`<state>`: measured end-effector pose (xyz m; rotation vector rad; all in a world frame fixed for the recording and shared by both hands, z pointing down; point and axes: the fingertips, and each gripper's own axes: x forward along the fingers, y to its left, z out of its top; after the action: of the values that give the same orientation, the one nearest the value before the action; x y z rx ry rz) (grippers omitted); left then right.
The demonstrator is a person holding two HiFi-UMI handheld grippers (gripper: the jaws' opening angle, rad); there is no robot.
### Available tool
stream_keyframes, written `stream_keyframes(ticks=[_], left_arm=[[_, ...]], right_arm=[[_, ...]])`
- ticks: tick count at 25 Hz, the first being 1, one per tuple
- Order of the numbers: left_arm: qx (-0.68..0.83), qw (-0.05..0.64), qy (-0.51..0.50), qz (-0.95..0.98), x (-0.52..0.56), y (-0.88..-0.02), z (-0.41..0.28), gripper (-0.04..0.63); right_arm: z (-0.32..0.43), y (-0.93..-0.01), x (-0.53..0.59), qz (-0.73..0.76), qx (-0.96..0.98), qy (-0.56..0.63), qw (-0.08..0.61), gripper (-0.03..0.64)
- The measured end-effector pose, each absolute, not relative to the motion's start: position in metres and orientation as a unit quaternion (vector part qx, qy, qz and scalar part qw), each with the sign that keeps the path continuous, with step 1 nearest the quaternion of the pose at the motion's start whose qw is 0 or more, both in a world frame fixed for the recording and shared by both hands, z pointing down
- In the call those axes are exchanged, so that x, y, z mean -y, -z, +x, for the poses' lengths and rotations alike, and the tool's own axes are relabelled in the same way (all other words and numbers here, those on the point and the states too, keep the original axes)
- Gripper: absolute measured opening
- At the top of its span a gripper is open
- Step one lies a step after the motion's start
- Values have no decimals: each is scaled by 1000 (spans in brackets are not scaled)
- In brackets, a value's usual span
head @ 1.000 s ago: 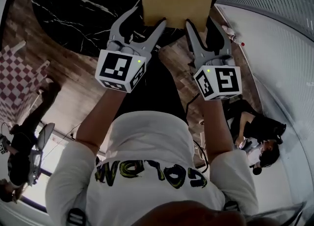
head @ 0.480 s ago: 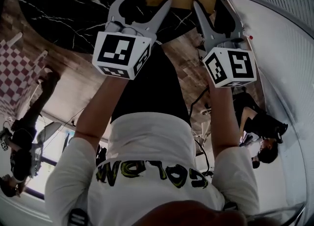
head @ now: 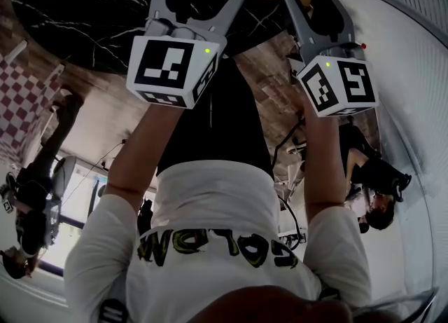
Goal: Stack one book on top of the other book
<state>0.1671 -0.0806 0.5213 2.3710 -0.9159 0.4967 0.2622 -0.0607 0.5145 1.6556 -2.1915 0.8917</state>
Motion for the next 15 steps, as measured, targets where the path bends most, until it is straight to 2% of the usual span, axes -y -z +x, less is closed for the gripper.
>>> stream_keyframes(ticks=[10, 15], left_arm=[[350, 283, -177, 875, 83, -525, 167, 275], [354, 244, -187, 884, 82, -518, 160, 273]], right_arm=[[263, -519, 65, 552, 764, -314, 113, 216], [265, -511, 62, 571, 763, -274, 127, 247]])
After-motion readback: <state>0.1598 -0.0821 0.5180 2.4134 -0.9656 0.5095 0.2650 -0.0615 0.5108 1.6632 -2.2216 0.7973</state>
